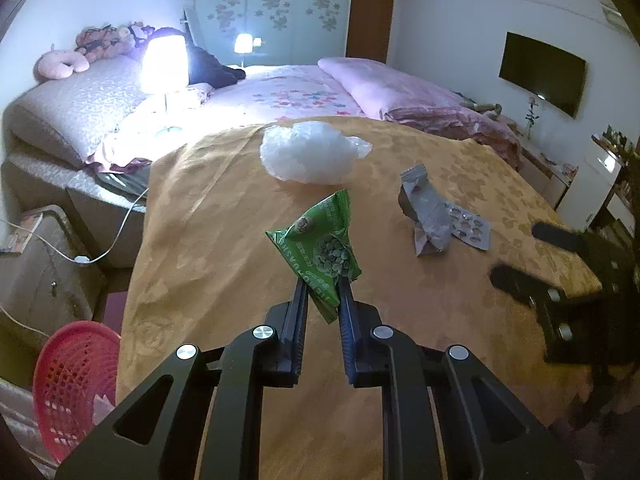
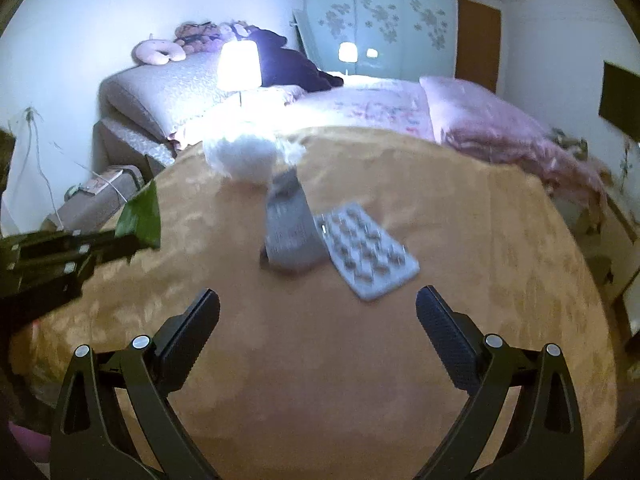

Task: Collect trash
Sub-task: 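Grasp the green snack wrapper with the left tool while the right tool grasps the grey foil packet, then carry the green wrapper and grey foil packet over the pink basket with both tools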

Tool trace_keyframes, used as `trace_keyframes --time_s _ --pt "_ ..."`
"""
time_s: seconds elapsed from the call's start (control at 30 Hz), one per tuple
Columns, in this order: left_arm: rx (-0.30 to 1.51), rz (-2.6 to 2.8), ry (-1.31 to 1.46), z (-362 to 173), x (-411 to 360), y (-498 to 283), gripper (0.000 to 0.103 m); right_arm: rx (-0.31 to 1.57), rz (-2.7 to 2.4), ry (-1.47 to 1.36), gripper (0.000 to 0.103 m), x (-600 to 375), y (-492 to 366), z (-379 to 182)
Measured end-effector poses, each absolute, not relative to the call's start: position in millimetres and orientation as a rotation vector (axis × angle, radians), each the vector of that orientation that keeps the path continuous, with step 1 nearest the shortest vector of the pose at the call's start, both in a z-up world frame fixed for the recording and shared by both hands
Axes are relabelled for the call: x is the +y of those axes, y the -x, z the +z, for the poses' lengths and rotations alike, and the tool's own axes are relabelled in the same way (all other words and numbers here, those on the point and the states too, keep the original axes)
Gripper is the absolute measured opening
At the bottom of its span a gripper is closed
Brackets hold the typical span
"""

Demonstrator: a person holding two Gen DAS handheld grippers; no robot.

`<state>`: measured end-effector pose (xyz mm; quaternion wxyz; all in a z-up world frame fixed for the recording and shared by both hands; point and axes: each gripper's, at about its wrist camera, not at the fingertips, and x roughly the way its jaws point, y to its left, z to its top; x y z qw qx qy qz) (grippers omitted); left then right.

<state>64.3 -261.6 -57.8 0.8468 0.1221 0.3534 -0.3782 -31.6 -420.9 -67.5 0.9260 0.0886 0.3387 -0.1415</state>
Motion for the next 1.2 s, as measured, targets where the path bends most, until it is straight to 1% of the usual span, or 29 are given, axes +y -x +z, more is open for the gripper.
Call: trace_keyframes --time_s 0.43,0.5,0.53,0.6,0.67,0.77,1.2 --pt "0.746 -0.774 -0.23 -60 -245 -65 0.014 0.779 -0.277 -0.177 0.074 -432 -36 -82" --pt "0.748 -0.776 -0.222 -60 -245 -66 0.014 0.796 -0.273 -0.18 0.066 -434 -40 -86" --pt "0.747 -0.777 -0.221 -59 -244 -65 0.014 0.805 -0.267 -0.183 0.063 -434 -43 -88" --pt "0.749 -0.781 -0.218 -58 -243 -65 0.014 0.817 -0.255 -0.191 0.053 -432 -45 -90" --pt "0.749 -0.781 -0.219 -58 -242 -65 0.014 0.82 -0.249 -0.198 0.046 -431 -46 -91" --pt "0.751 -0.778 -0.217 -58 -241 -65 0.014 0.81 -0.24 -0.206 0.043 -428 -42 -89" --pt "0.756 -0.781 -0.215 -54 -237 -61 0.014 0.754 -0.176 -0.26 0.043 -410 -13 -76"
